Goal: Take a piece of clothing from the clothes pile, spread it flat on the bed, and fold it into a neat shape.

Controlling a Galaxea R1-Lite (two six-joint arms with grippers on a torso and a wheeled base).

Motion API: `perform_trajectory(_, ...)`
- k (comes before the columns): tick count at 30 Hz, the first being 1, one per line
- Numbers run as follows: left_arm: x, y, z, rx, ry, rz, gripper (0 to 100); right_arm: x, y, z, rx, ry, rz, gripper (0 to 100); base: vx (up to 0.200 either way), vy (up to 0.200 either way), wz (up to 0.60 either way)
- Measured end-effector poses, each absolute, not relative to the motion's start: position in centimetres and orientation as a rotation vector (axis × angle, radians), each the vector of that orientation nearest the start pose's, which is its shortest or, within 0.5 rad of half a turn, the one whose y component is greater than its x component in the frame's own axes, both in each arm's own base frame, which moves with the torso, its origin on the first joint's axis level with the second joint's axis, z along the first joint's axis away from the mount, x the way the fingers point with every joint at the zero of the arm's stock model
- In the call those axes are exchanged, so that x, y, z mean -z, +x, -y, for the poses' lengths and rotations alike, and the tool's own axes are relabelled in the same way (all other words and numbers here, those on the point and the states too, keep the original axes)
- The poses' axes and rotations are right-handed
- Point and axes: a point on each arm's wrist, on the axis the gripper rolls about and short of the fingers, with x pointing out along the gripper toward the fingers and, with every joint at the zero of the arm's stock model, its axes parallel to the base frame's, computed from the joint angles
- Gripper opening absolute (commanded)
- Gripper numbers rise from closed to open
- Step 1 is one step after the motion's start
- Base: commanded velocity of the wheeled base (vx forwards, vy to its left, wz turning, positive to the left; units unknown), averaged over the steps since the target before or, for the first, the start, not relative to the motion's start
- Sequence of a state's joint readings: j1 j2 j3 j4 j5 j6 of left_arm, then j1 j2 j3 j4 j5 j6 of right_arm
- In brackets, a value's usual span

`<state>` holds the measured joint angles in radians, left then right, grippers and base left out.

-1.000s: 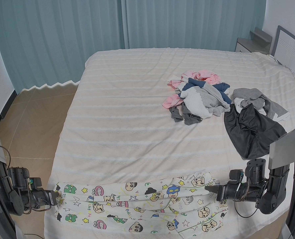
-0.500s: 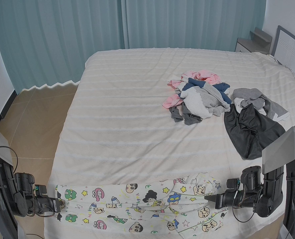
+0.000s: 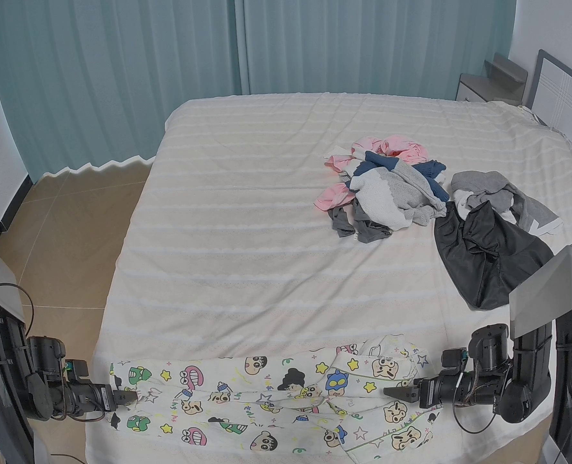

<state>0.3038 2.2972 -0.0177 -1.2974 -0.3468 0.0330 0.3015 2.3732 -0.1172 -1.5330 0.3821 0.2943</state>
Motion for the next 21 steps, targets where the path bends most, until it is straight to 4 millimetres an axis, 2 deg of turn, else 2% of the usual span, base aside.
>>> perform_trajectory(8, 2.5, 19.0, -6.4, 0.053, -0.531, -0.832, 100, 1.3, 22.1, -7.3, -0.490, 0.384, -0.760, 100, 0.000, 0.000, 0.00)
perform_trajectory(13, 1.1, 18.8, -7.3, 0.054, -0.721, -0.758, 100, -1.2, 21.7, -7.2, -0.338, 0.481, -0.664, 100, 0.000, 0.000, 0.00)
perform_trajectory(17, 0.2, 18.4, -8.0, 0.072, -0.791, -0.704, 100, -2.2, 21.2, -7.2, -0.221, 0.528, -0.606, 100, 0.000, 0.000, 0.00)
perform_trajectory(21, -0.1, 18.1, -8.6, 0.080, -0.795, -0.678, 100, -3.0, 20.9, -7.3, -0.175, 0.677, -0.596, 100, 0.000, 0.000, 0.00)
